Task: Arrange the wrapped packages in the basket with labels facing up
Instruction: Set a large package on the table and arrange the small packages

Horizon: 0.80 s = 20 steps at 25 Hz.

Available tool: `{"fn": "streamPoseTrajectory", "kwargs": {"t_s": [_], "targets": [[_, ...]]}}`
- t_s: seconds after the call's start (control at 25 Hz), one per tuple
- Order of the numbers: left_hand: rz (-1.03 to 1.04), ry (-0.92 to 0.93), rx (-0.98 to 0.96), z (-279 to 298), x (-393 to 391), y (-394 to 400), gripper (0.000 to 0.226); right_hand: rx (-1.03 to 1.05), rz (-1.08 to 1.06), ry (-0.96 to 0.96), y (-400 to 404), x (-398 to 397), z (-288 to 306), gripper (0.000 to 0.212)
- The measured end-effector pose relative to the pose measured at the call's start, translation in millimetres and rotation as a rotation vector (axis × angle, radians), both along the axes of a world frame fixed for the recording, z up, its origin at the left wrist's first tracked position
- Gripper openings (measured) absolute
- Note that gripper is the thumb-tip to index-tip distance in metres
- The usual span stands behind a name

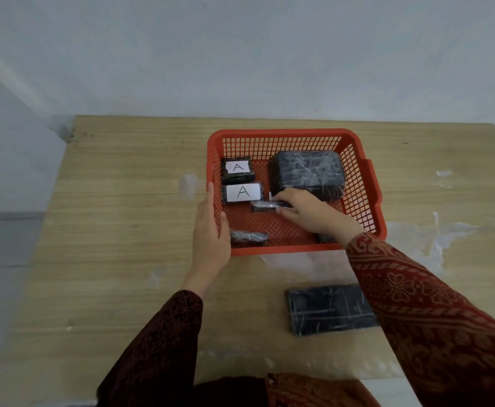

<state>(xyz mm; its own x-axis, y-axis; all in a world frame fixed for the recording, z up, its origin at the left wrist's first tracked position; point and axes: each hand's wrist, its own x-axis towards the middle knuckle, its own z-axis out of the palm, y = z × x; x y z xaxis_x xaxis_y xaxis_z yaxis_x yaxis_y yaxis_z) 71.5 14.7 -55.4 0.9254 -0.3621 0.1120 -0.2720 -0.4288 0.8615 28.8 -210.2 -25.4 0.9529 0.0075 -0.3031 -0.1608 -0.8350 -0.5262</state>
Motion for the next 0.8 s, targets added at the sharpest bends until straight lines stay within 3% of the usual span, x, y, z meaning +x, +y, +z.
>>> {"fn": "streamPoseTrajectory", "kwargs": {"t_s": [0.12, 0.28, 0.48, 0.8], "targets": [[-0.005, 0.005, 0.0, 0, 1, 1, 0.056, 0.035, 0.055, 0.017, 16, 17, -3, 0.03], [-0.011, 0.026, -0.018, -2, 1, 2, 0.055, 0.24, 0.028, 0.138, 23, 19, -4, 0.015], [-0.007, 0.008, -0.041, -6, 2, 2, 0.054, 0.308, 0.12, 0.297, 29, 10, -5, 0.014], [-0.009, -0.004, -0.065, -10, 3, 2, 0.054, 0.024, 0.182, 0.13, 44, 6, -2, 0.016]]}}
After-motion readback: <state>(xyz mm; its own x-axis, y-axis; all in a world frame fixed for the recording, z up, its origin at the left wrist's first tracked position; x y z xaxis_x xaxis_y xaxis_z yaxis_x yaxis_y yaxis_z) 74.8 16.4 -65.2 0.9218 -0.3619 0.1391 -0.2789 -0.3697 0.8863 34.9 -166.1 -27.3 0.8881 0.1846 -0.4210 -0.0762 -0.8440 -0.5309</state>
